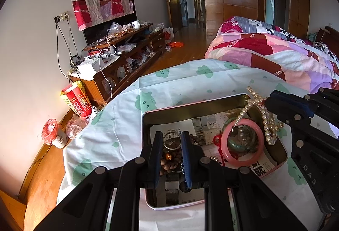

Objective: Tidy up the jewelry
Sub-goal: 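Carry the ring into the tin and open the left tool while the right tool drops the pearls in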

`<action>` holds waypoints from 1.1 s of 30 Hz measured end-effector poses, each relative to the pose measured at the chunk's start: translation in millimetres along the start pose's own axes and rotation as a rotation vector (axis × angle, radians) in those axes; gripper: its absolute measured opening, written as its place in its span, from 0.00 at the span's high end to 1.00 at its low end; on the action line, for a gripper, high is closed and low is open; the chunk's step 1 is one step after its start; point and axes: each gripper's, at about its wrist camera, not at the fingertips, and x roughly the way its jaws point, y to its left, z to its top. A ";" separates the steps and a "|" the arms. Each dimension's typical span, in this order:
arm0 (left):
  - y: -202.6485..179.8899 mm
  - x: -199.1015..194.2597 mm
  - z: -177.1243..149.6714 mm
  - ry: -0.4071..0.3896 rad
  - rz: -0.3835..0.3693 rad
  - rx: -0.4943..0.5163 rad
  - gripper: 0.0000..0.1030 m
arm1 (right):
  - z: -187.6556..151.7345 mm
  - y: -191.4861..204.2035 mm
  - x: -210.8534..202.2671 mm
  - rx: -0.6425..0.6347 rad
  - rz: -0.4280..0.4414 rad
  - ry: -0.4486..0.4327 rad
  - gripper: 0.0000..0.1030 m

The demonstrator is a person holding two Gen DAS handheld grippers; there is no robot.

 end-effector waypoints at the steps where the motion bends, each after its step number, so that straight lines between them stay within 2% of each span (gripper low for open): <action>1: -0.2 1.1 -0.2 0.002 0.000 0.001 0.83 | -0.6 0.2 1.1 -0.001 -0.001 0.002 0.92; 20: -5.0 15.9 -9.1 0.034 0.003 0.021 0.83 | -10.3 6.5 21.8 -0.013 0.001 0.055 0.92; 28: -11.0 12.7 -13.0 0.024 0.004 0.040 0.81 | -19.0 7.9 27.3 -0.012 0.011 0.085 0.92; 29: -11.7 12.8 -13.4 0.026 0.005 0.042 0.75 | -19.8 7.2 27.8 -0.010 0.015 0.088 0.92; 31: -12.8 10.6 -15.0 0.020 0.045 0.048 0.53 | -21.4 7.3 28.0 -0.010 0.017 0.095 0.92; 32: -12.0 7.7 -16.1 0.005 0.077 0.046 0.36 | -22.3 7.5 27.4 -0.013 0.012 0.096 0.92; 33: -10.6 4.5 -16.6 -0.008 0.090 0.039 0.29 | -23.5 7.4 27.0 -0.015 0.007 0.098 0.90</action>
